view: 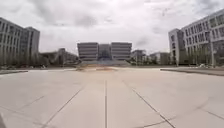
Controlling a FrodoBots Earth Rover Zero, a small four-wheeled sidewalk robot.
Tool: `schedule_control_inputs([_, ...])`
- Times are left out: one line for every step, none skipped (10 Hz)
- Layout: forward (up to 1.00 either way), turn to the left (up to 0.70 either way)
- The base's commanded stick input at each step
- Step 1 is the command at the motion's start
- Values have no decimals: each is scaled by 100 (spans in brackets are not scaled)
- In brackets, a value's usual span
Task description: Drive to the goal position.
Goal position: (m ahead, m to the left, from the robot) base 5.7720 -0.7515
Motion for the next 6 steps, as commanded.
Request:
schedule_control_inputs([100, 2])
schedule_control_inputs([100, 2])
schedule_control_inputs([100, 3])
schedule_control_inputs([100, 2])
schedule_control_inputs([100, 2])
schedule_control_inputs([100, 2])
